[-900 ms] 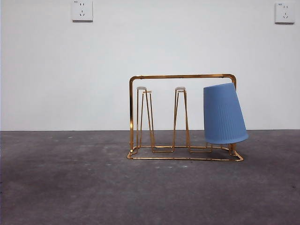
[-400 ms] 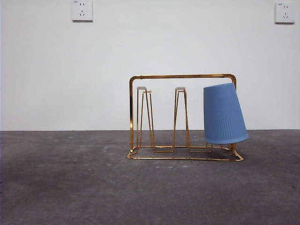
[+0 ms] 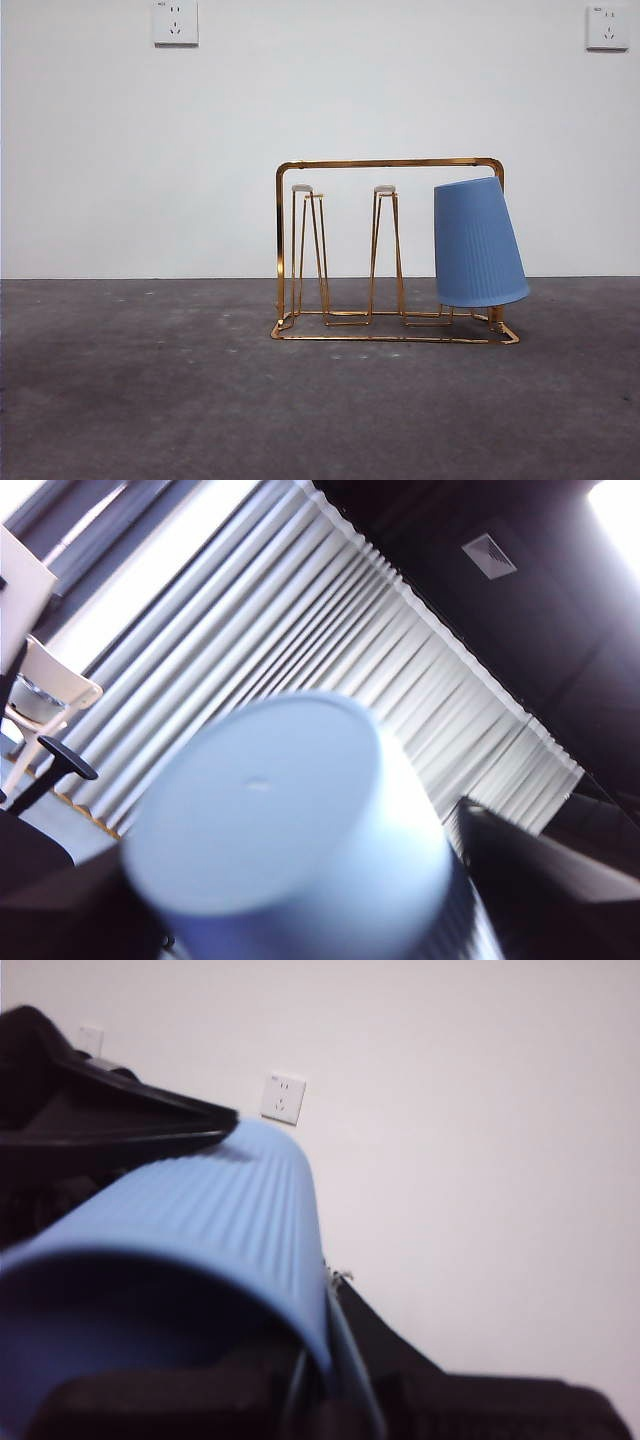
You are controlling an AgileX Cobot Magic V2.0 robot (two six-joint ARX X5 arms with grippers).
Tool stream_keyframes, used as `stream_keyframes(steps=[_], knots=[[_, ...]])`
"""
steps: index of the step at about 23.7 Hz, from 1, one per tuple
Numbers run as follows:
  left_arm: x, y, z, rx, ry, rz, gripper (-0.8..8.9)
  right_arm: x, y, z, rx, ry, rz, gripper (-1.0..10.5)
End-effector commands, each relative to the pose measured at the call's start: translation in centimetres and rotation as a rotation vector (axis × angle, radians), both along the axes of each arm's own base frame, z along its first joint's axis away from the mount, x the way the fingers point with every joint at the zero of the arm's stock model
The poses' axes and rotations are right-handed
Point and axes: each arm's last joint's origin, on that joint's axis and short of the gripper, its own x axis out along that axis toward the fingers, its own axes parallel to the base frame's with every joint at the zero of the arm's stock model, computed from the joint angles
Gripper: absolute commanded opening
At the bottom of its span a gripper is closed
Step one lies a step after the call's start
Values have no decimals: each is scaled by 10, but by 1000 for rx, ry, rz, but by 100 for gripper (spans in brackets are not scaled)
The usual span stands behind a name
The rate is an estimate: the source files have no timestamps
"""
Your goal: Pick up cup 1,put cup 1 in the cup rack,pick up cup 2,put cup 2 in the cup rack
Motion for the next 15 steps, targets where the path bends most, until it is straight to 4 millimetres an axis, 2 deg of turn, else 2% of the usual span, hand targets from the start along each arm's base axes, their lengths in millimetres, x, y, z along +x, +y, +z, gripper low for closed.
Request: stream_keyframes(steps=[1, 4, 7, 9, 11, 15], knots=[[-1, -1, -1, -4, -32, -8, 182, 9, 8, -8, -47, 50, -4, -12], [-1, -1, -2, 5, -36, -19, 139, 14, 12, -10, -60, 72, -4, 7], [0, -1, -3, 22, -35, -27, 48, 16, 14, -11, -55, 78, -3, 13], [1, 0, -3, 28, -37, -27, -7, 17, 15, -11, -45, 84, -1, 75], [2, 0, -4, 33, -33, -24, -8, 17, 15, -10, -33, 90, 0, 138], [8, 2, -7, 63, -41, 2, -8, 17, 15, -12, -26, 111, -1, 138]])
